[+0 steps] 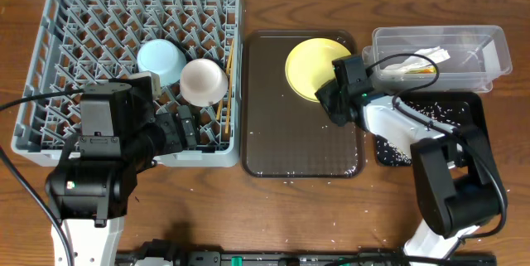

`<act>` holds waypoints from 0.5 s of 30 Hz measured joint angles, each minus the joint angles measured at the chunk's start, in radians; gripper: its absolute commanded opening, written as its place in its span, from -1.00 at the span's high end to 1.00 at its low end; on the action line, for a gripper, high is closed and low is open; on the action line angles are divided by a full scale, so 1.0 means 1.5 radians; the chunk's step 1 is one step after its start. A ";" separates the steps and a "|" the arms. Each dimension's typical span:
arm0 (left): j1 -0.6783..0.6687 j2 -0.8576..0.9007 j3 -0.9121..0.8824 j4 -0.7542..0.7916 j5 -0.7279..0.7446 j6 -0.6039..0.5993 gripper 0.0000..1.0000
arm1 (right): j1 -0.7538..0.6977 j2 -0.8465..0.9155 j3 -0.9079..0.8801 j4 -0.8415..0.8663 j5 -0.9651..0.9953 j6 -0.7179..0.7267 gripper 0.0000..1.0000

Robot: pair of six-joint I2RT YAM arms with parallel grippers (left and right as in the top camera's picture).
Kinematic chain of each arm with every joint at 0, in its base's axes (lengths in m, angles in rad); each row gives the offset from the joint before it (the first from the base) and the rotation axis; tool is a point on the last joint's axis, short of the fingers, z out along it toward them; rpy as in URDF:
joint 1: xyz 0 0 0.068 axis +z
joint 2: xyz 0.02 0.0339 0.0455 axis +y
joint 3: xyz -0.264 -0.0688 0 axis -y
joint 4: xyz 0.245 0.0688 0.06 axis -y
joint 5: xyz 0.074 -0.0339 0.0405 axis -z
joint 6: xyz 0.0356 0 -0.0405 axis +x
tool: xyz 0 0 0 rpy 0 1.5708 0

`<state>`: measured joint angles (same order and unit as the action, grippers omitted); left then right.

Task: Sort waste into correct bins and load items into the dishwasher
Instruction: 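Grasp the yellow plate edge with the right gripper and slide it left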

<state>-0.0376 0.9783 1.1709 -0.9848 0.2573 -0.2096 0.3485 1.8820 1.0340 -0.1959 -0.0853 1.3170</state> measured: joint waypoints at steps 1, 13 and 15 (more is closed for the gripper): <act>0.000 0.000 0.000 0.000 0.000 0.000 -0.84 | 0.000 0.005 0.003 0.001 0.002 0.003 0.40; 0.000 0.000 0.000 0.000 0.005 0.000 -0.86 | 0.001 0.028 0.030 -0.047 -0.008 -0.065 0.98; 0.000 0.000 0.000 0.000 0.005 0.000 -0.87 | 0.000 0.027 0.030 -0.052 -0.018 -0.097 0.98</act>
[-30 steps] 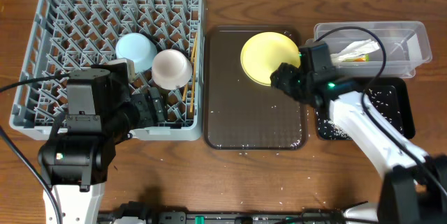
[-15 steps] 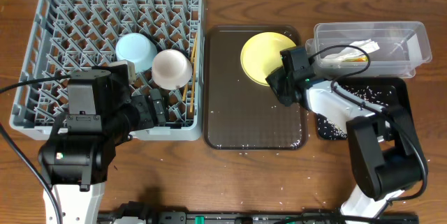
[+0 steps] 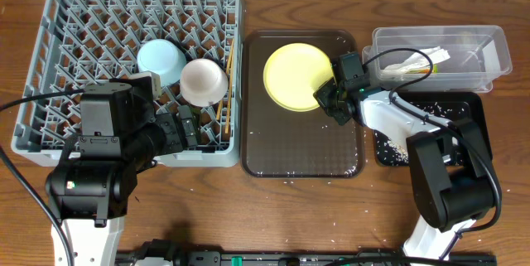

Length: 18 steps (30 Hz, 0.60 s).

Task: Sort waste into correct bins and load items into the dishwasher
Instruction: 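Grasp the yellow plate edge with the right gripper and slide it left, then lift the yellow plate and hand it to the left gripper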

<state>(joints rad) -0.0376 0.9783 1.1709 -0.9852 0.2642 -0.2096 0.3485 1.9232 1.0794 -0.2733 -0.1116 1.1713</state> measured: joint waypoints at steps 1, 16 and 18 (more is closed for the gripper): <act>0.000 0.000 0.000 0.000 0.000 0.000 -0.95 | 0.000 -0.002 0.000 -0.006 -0.004 -0.019 0.98; 0.000 0.008 0.000 0.061 0.177 0.015 -0.98 | -0.011 -0.232 -0.046 -0.090 -0.207 -0.512 0.98; 0.000 0.015 0.000 0.074 0.211 0.017 -0.97 | -0.011 -0.289 -0.046 -0.092 -0.238 -0.546 0.98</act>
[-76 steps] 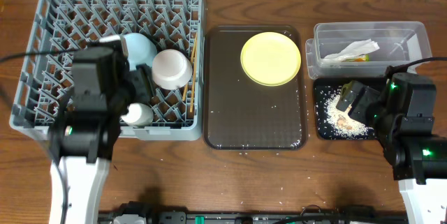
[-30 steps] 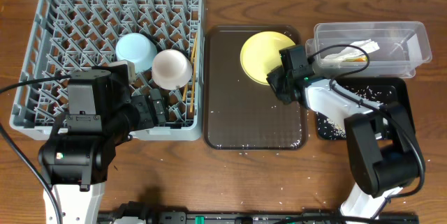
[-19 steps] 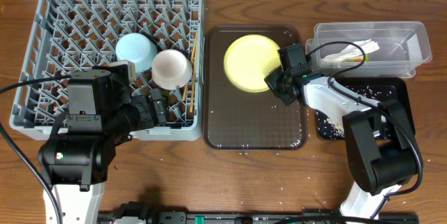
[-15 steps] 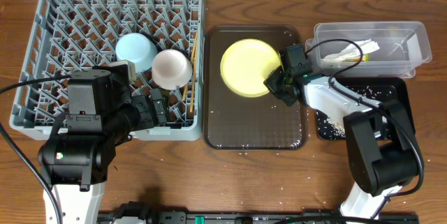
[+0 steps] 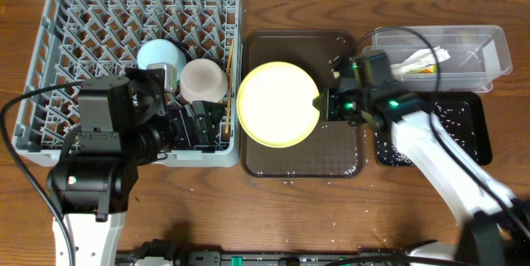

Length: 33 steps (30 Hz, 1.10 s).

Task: Sort waste into correct bins and load items into the dishwasher
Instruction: 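Lift the yellow plate and hand it to the left gripper, then carry the yellow plate into the rack with the left gripper and release it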

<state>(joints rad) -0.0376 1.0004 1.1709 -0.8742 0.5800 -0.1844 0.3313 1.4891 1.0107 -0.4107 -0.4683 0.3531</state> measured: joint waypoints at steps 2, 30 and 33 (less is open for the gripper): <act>0.000 0.010 0.000 0.003 0.034 0.001 -0.97 | 0.000 -0.048 0.001 0.002 -0.024 -0.025 0.98; -0.087 0.091 -0.002 -0.004 -0.014 0.035 0.85 | 0.021 -0.121 0.001 0.036 -0.127 -0.095 -0.55; -0.087 0.071 -0.002 -0.026 -0.170 0.036 0.85 | 0.021 -0.121 0.001 0.032 -0.103 -0.098 -0.69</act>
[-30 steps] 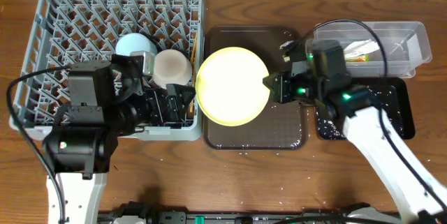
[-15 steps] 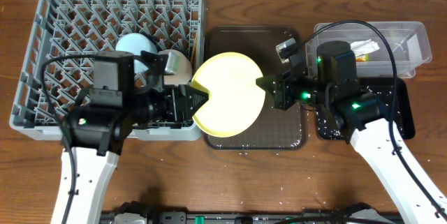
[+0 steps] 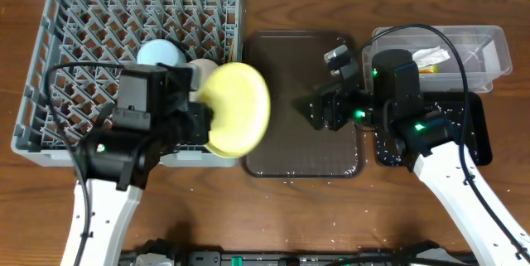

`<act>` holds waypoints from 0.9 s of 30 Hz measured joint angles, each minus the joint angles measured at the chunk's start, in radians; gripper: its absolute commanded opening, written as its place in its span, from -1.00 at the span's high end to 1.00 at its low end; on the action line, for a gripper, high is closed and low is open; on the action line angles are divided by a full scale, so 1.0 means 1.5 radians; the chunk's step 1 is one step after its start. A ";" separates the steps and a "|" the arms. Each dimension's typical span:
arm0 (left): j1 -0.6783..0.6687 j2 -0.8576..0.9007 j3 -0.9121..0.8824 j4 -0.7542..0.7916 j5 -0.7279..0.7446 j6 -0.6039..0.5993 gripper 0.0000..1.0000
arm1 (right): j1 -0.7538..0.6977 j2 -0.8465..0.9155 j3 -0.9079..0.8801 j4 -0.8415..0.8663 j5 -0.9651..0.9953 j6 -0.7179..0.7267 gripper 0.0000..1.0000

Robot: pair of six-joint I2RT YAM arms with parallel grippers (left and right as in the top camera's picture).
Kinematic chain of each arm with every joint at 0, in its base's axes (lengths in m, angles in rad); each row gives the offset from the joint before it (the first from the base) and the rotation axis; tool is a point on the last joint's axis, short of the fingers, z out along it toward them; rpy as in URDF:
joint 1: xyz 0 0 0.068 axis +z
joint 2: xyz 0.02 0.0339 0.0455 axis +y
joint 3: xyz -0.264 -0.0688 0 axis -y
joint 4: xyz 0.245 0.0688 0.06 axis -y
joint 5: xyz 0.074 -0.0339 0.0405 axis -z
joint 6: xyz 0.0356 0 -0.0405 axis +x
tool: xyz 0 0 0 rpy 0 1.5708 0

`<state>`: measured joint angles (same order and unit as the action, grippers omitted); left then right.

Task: Sort waste into correct bins and load items into the dishwasher
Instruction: 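Carry the yellow plate into the rack with the left gripper and release it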

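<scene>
The yellow plate (image 3: 240, 104) hangs tilted over the right edge of the grey dish rack (image 3: 83, 26), between rack and brown tray (image 3: 290, 146). My left gripper (image 3: 207, 123) is shut on the plate's left rim. My right gripper (image 3: 313, 110) stands open above the middle of the tray, apart from the plate. In the rack sit a light blue bowl (image 3: 157, 53) and a beige bowl (image 3: 199, 71), the latter partly hidden by the plate.
A clear plastic bin (image 3: 472, 42) holding wrappers stands at the back right. In front of it is a black tray (image 3: 472, 129) strewn with white crumbs. Crumbs also dot the table by the brown tray's front edge.
The plate has passed from my right gripper to my left one and now sits further left, tilted at the rack's edge. The right gripper has let go and drawn back to the right.
My right gripper held the yellow plate at the tray's back right corner, then further left on the tray, then raised over the tray's left half while the left arm waited by the rack. Now the left gripper holds the plate and the right is free.
</scene>
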<state>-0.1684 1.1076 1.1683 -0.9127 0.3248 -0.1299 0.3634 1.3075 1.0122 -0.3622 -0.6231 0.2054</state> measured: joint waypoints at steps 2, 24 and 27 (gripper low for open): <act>0.000 -0.016 0.001 -0.002 -0.100 0.000 0.85 | 0.000 0.000 0.000 -0.003 0.024 0.000 -0.74; 0.015 0.171 0.009 0.316 -0.691 0.383 0.85 | 0.000 0.000 0.000 -0.033 0.150 0.011 -0.96; 0.022 0.226 0.009 0.361 -0.695 0.410 0.85 | 0.000 0.000 0.000 -0.046 0.151 0.011 -0.96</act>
<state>-0.1352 1.4460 1.1812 -0.3717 -0.7177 0.4850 0.3634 1.3075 1.0122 -0.4313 -0.3965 0.2226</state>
